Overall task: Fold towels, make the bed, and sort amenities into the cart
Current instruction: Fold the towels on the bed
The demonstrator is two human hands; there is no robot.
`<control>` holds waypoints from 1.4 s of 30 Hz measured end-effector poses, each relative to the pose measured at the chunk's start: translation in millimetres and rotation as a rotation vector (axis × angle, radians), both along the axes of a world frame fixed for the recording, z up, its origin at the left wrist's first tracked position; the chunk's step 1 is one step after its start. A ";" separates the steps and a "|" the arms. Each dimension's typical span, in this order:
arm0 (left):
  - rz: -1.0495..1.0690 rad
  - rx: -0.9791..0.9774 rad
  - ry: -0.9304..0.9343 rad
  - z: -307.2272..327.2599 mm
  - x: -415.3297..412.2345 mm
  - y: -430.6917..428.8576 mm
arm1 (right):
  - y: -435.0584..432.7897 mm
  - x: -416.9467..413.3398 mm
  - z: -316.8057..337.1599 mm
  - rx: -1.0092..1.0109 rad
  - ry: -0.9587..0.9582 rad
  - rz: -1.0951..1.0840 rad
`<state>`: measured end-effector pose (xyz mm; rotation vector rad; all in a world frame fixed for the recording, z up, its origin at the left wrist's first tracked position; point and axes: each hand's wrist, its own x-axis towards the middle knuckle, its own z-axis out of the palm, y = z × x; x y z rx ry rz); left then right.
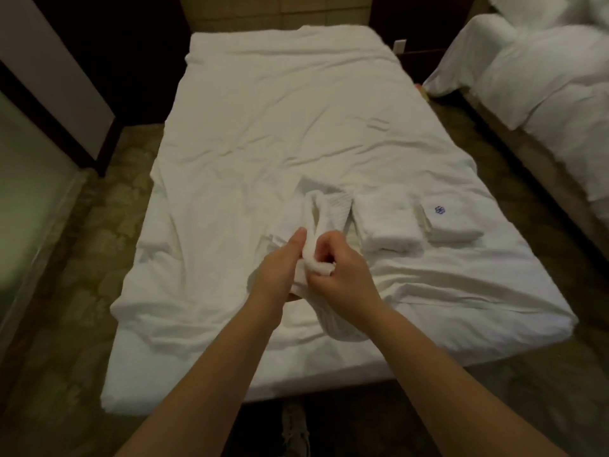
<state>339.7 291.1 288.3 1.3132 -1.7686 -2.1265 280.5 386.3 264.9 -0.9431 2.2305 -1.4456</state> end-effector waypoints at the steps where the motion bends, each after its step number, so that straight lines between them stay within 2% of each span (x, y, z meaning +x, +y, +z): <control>1: -0.043 -0.025 -0.010 1.8 -7.1 -2.4 | -1.6 -3.6 3.6 0.025 0.028 0.012; 3: -0.103 -0.063 0.009 6.8 -19.7 -5.3 | -3.5 -11.6 11.0 0.053 0.009 0.023; 5: -0.175 -0.063 0.046 10.1 -32.1 -10.5 | -2.7 -23.0 19.7 0.015 -0.129 0.016; 9: -0.419 -0.120 0.042 10.2 -59.3 -23.9 | 7.1 -51.9 28.2 -0.294 -0.584 -0.061; 11: -0.558 -0.255 0.031 7.4 -75.4 -27.7 | 14.0 -66.5 25.9 -0.404 -0.667 -0.136; 13: -0.663 -0.371 0.063 7.0 -90.7 -30.2 | 23.7 -82.2 19.1 -0.292 -0.479 -0.224; 16: -0.789 -0.436 0.132 16.3 -111.5 -34.1 | 49.2 -113.4 4.6 0.009 -0.021 -0.268; 17: -0.839 -0.448 0.147 21.2 -118.3 -36.0 | 59.7 -124.4 -0.4 0.106 0.076 -0.270; 19: -0.931 -0.458 0.146 33.8 -131.1 -40.3 | 78.1 -145.3 -8.1 0.237 0.080 -0.334; 22: -1.049 -0.451 0.178 54.1 -149.4 -41.6 | 98.2 -173.2 -11.2 0.127 -0.173 -0.439; 26: -1.145 -0.315 0.243 71.9 -177.0 -33.2 | 110.5 -205.2 -3.2 -0.139 -0.673 -0.131; 29: -1.202 -0.206 0.263 78.5 -202.4 -16.9 | 109.4 -238.5 -15.6 -0.188 -0.868 0.052; 33: -1.169 -0.031 0.301 73.6 -238.3 10.6 | 113.7 -277.0 -25.9 -0.216 -1.059 0.199; 37: -0.911 0.125 0.261 66.4 -257.8 24.4 | 133.7 -308.1 -21.4 -0.292 -1.122 0.188; 39: -0.758 0.012 0.138 56.0 -258.4 26.2 | 140.9 -328.6 -14.2 -0.192 -1.050 0.120; 42: -0.619 -0.300 -0.133 20.8 -246.5 30.3 | 139.8 -356.9 -10.8 0.095 -0.760 0.071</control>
